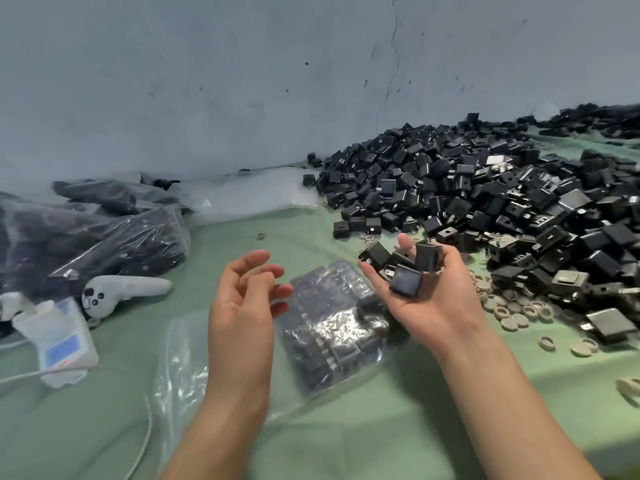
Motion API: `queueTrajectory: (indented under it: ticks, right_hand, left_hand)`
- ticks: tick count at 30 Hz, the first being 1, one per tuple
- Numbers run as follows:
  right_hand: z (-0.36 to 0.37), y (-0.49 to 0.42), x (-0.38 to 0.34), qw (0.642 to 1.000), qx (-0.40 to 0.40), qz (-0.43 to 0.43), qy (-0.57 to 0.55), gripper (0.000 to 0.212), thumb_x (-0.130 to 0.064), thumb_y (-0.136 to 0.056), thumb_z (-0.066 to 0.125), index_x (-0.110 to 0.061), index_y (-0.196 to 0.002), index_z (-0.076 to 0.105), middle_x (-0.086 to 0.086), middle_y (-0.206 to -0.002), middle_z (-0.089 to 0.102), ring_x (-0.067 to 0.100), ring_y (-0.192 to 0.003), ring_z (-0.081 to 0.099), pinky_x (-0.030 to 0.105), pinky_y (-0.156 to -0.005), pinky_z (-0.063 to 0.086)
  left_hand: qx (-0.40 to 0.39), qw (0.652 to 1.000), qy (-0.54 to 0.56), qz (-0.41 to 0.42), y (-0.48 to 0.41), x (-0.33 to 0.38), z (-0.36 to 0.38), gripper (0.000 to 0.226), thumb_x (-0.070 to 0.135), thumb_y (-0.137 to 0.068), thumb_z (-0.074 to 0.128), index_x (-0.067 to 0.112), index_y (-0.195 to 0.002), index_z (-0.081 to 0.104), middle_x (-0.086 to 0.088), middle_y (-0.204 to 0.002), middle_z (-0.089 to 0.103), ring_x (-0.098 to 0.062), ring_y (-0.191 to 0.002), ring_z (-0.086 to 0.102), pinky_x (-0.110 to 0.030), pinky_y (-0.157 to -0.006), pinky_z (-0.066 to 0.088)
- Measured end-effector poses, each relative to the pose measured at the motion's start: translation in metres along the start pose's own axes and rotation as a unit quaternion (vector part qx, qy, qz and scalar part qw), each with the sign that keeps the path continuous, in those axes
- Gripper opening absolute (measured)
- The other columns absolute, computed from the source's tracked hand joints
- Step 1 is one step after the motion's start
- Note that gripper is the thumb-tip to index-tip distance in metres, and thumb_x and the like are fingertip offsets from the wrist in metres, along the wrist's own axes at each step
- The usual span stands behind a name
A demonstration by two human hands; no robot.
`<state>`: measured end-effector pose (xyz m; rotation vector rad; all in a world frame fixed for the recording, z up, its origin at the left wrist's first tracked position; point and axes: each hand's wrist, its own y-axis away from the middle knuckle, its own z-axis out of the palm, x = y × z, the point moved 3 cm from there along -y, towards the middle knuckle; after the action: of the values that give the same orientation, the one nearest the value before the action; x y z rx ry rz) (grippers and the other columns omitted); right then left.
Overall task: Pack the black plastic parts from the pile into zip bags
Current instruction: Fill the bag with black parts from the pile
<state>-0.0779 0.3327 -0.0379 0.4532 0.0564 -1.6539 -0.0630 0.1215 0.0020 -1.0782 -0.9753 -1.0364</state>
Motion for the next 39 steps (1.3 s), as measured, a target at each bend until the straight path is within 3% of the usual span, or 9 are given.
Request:
queueTrajectory:
  ticks: [6,10,15,19,23,27,31,34,39]
  right_hand:
    - [0.018,0.021,0.043,0.997,-0.056,0.059,0.014,0.027,-0.03,-0.093,0.055,-0.007,-0.101,0.065,0.022,-0.098,0.074,0.046,-0.095,0.069,0.061,-0.081,0.056]
    - [0.035,0.03,0.09,0.985,-0.073,0.151,0.049,0.03,-0.031,-0.092,0.055,-0.007,-0.104,0.069,0.027,-0.132,0.059,0.048,-0.109,0.065,0.057,-0.076,0.058]
    - [0.054,0.056,0.15,0.953,-0.13,0.268,0.049,0.032,-0.031,-0.095,0.053,-0.005,-0.105,0.066,0.02,-0.149,0.046,0.045,-0.12,0.059,0.058,-0.088,0.056]
    - [0.063,0.075,0.183,0.924,-0.171,0.343,0.012,0.033,-0.032,-0.09,0.057,-0.005,-0.106,0.067,0.018,-0.119,0.064,0.04,-0.111,0.066,0.056,-0.09,0.055]
    - [0.069,0.081,0.191,0.91,-0.178,0.374,-0.017,0.036,-0.031,-0.095,0.056,0.001,-0.098,0.071,0.021,-0.098,0.072,0.045,-0.104,0.068,0.059,-0.088,0.055]
    - [0.073,0.077,0.191,0.913,-0.167,0.371,-0.017,0.03,-0.028,-0.092,0.059,0.0,-0.097,0.068,0.017,-0.099,0.071,0.042,-0.108,0.067,0.059,-0.091,0.054]
    - [0.074,0.073,0.196,0.911,-0.15,0.384,-0.008,0.026,-0.025,-0.091,0.061,-0.001,-0.097,0.069,0.012,-0.108,0.067,0.04,-0.129,0.054,0.056,-0.093,0.054]
    - [0.076,0.072,0.199,0.905,-0.152,0.397,0.025,0.031,-0.028,-0.09,0.06,0.001,-0.092,0.071,0.018,-0.107,0.069,0.047,-0.12,0.057,0.051,-0.092,0.054]
    - [0.078,0.065,0.202,0.905,-0.129,0.403,0.036,0.033,-0.033,-0.093,0.059,-0.004,-0.108,0.066,0.016,-0.13,0.057,0.047,-0.125,0.052,0.05,-0.078,0.061]
  left_hand:
    - [-0.009,0.999,-0.046,-0.003,0.018,0.005,-0.017,0.021,0.012,-0.097,0.054,0.03,-0.103,0.063,0.008,-0.088,0.07,-0.01,-0.076,0.068,-0.018,-0.063,0.052]
    - [0.016,0.997,-0.081,-0.006,0.024,0.006,-0.047,0.021,0.014,-0.098,0.052,0.032,-0.104,0.062,0.006,-0.097,0.07,-0.009,-0.086,0.069,-0.023,-0.073,0.052]
    - [0.069,0.995,-0.028,-0.068,0.017,0.003,-0.083,0.018,0.019,-0.1,0.051,0.026,-0.111,0.064,0.006,-0.096,0.073,-0.002,-0.087,0.068,-0.024,-0.08,0.051]
    - [0.093,0.967,0.152,-0.181,0.007,0.001,-0.103,0.023,0.033,-0.097,0.056,0.02,-0.113,0.066,-0.005,-0.101,0.074,-0.017,-0.097,0.072,-0.035,-0.088,0.057]
    - [-0.021,0.906,0.301,-0.296,0.001,0.002,-0.107,0.046,0.047,-0.096,0.049,0.011,-0.117,0.069,-0.008,-0.086,0.071,-0.029,-0.088,0.072,-0.044,-0.086,0.057]
    - [-0.072,0.872,0.357,-0.328,-0.005,0.001,-0.108,0.037,0.028,-0.093,0.055,0.004,-0.115,0.073,-0.006,-0.084,0.07,-0.026,-0.082,0.072,-0.044,-0.076,0.06]
    - [-0.091,0.88,0.329,-0.33,-0.012,0.001,-0.114,0.037,0.014,-0.084,0.06,0.006,-0.118,0.069,-0.004,-0.08,0.067,-0.025,-0.079,0.07,-0.042,-0.078,0.059]
    - [-0.082,0.898,0.277,-0.331,-0.018,0.002,-0.12,0.04,0.01,-0.085,0.059,0.013,-0.125,0.061,-0.003,-0.077,0.064,-0.022,-0.076,0.068,-0.036,-0.077,0.059]
    - [-0.093,0.916,0.241,-0.307,-0.024,0.004,-0.124,0.053,0.007,-0.08,0.062,0.01,-0.132,0.057,-0.005,-0.084,0.065,-0.023,-0.102,0.059,-0.041,-0.109,0.041]
